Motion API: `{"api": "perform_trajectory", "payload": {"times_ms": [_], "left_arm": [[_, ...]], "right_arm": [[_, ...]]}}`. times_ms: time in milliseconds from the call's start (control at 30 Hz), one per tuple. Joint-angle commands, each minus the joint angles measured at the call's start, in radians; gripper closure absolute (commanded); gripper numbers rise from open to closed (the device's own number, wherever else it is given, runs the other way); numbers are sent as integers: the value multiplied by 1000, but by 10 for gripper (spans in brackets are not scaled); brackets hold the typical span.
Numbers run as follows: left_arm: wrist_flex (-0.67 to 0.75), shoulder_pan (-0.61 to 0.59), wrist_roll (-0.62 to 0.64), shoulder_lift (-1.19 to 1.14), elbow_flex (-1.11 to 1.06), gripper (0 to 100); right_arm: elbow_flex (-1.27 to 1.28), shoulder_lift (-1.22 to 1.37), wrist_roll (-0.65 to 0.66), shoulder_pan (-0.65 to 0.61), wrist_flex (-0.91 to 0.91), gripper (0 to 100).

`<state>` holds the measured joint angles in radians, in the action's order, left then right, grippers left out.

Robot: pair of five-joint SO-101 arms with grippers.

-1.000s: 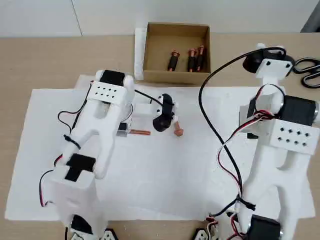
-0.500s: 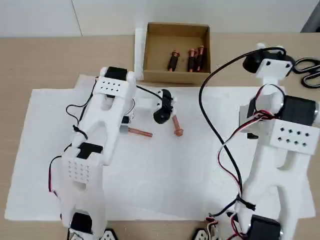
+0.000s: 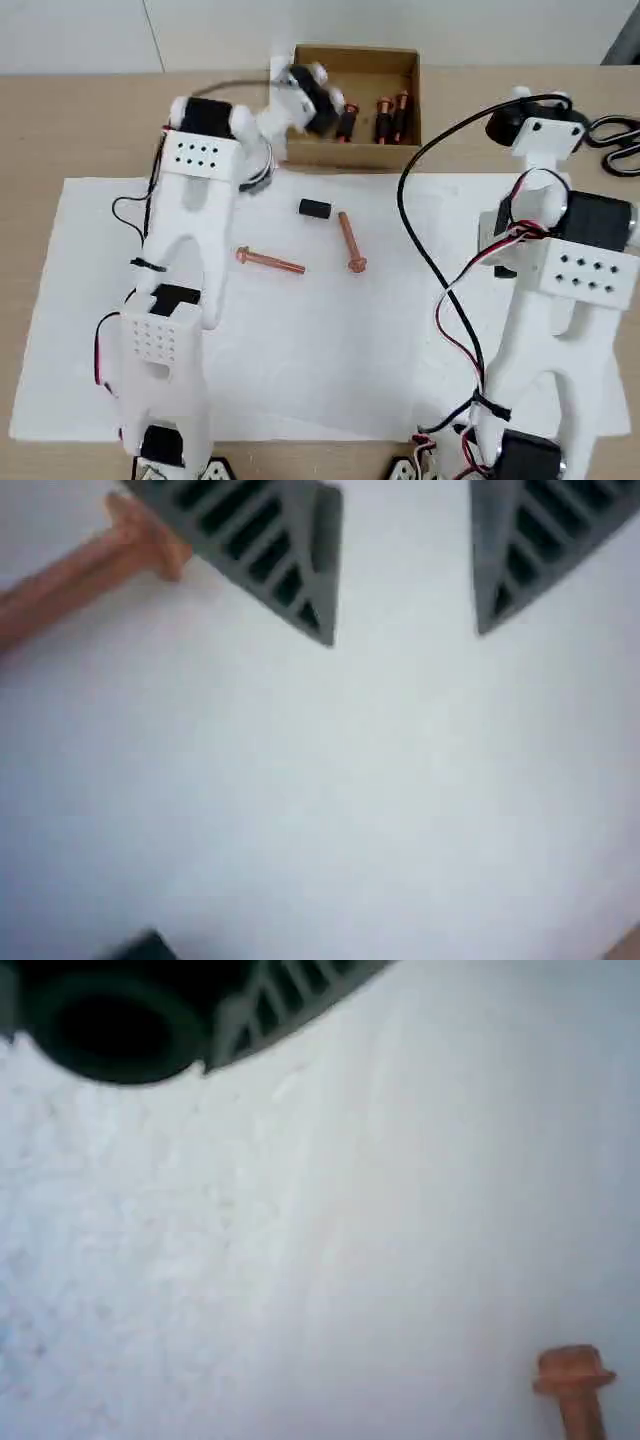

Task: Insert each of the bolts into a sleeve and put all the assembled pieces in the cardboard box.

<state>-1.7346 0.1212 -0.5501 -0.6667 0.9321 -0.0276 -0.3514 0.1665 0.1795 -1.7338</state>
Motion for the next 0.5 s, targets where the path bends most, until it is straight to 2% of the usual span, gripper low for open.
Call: {"api": "perform_trajectory", "payload": {"times_ms": [0, 167, 333, 467], "left_arm": [[-20, -8, 580, 11, 61, 917], [-21, 3, 770, 120, -114, 922], [-20, 48, 1134, 331, -390, 917], [-18, 97, 1209, 473, -587, 917]], "right_arm": [[-11, -36, 11, 5, 21, 995], [-11, -36, 11, 5, 25, 995], [-11, -36, 12, 5, 27, 995], [-11, -36, 12, 5, 35, 995]]}}
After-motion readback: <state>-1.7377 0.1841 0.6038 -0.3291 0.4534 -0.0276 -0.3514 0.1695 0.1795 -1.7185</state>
